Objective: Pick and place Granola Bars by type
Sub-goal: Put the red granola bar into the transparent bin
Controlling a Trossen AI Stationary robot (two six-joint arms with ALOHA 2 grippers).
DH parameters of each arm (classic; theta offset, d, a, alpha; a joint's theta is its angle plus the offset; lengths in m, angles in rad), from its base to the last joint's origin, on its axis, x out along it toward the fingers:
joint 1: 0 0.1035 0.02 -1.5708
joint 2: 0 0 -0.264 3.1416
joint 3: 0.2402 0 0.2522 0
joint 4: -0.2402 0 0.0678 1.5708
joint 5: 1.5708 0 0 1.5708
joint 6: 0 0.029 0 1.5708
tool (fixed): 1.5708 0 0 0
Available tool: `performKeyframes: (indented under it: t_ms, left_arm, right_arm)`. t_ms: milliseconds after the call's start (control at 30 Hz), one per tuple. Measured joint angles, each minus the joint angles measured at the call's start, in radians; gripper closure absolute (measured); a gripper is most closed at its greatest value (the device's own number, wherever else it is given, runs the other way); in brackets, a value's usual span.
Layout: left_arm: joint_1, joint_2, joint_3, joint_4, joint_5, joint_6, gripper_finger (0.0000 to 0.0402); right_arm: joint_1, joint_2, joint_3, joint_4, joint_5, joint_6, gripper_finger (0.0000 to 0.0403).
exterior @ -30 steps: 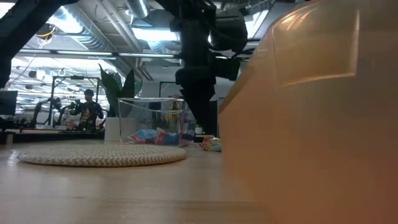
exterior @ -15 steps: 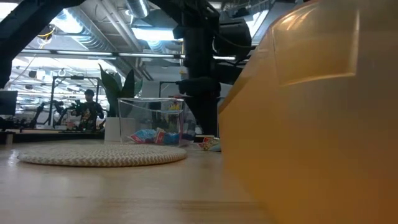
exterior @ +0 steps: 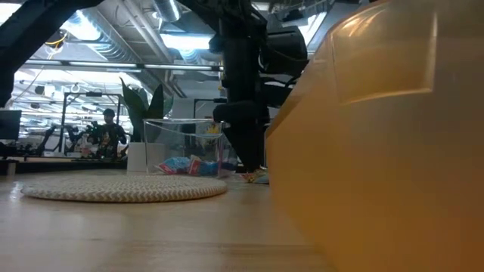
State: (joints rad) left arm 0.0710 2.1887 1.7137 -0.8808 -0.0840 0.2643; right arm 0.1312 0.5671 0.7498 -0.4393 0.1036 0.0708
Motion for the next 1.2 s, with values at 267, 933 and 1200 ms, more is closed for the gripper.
performKeyframes:
  t_ms: [267, 933, 1200]
  left_arm:
    - [-0.006, 0.023, -0.002, 0.009, -0.011, -0.013, 0.0181]
    - [-0.006, 0.026, -0.002, 0.041, -0.056, -0.03, 0.0311]
    - [-0.006, 0.026, -0.002, 0.041, -0.051, -0.044, 0.0387]
  right_arm:
    - [0.0, 0.0, 0.0, 0.0, 0.0, 0.0, 0.0162]
    - [0.0, 0.0, 0.0, 0.0, 0.0, 0.003, 0.0162]
    - [0.0, 0.0, 0.0, 0.0, 0.0, 0.003, 0.0162]
